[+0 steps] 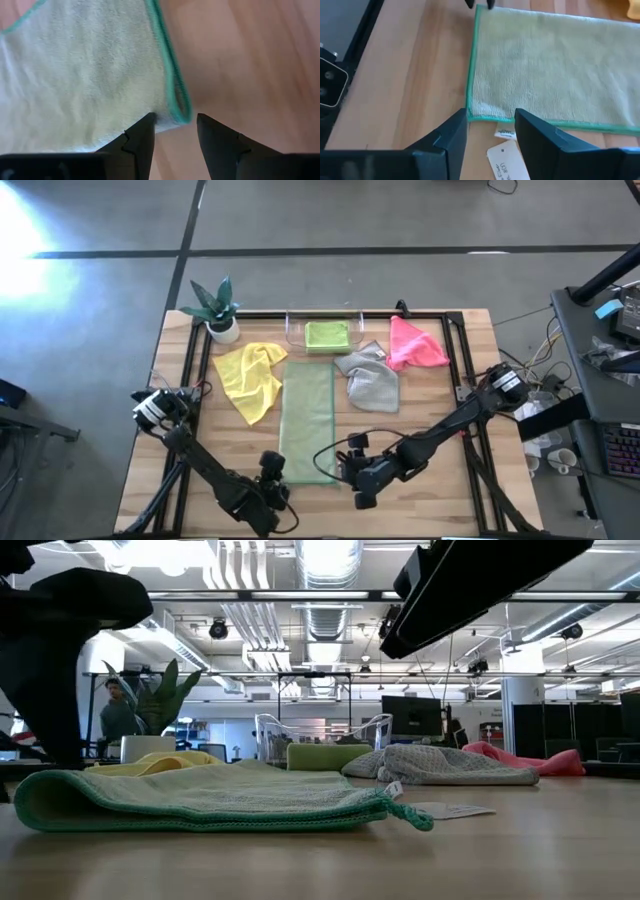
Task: Fold microfiber towels
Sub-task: Fold the light green microfiber cloth
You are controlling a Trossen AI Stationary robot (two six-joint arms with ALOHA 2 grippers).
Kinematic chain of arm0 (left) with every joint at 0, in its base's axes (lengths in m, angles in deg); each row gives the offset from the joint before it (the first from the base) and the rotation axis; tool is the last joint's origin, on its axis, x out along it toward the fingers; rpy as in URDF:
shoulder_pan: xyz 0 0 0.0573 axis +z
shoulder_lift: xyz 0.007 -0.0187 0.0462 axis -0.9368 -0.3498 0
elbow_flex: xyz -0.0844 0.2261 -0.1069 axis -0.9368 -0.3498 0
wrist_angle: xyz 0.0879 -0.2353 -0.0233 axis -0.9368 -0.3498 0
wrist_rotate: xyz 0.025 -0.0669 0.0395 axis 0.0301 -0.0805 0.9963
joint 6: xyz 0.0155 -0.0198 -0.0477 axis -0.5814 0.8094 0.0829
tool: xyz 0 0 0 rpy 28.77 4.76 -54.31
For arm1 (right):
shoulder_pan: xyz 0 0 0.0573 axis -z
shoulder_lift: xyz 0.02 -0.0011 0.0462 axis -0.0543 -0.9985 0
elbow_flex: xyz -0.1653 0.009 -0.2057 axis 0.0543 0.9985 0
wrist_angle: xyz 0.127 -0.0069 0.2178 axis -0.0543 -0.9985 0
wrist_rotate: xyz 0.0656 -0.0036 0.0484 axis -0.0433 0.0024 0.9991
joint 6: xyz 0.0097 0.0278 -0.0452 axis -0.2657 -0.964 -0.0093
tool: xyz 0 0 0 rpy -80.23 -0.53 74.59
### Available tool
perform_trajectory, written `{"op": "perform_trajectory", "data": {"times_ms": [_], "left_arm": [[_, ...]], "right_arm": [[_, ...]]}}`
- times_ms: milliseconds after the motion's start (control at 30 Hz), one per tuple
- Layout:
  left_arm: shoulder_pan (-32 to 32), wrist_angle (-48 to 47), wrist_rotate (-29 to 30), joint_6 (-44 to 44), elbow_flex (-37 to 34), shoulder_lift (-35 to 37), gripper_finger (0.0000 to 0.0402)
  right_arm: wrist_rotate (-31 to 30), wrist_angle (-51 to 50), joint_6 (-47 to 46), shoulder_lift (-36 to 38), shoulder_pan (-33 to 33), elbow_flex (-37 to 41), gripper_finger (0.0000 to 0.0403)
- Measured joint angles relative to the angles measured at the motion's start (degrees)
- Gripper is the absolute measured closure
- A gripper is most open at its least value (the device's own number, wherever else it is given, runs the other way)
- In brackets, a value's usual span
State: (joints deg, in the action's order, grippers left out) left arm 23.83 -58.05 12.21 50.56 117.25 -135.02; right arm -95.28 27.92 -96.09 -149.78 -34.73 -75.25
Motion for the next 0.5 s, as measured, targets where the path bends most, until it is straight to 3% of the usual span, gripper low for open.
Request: {"op": "perform_trajectory", "data": {"times_ms": [133,367,500], "left_arm": [[0.1,0.2,0.4,-1.1,0.0,-0.7,0.0269],[0.2,3.3,1.2,-11.4,0.1,-3.2,0.0269],[0.7,3.4,2.7,-11.4,0.2,-3.8,0.0269]], "right_arm": [[0.0,0.1,0.9,-0.9,0.0,0.0,0.0246],[0.0,2.1,1.0,-2.0,0.0,0.0,0.0245],[0.8,3.5,3.9,-3.5,0.1,-0.1,0.0245]]}}
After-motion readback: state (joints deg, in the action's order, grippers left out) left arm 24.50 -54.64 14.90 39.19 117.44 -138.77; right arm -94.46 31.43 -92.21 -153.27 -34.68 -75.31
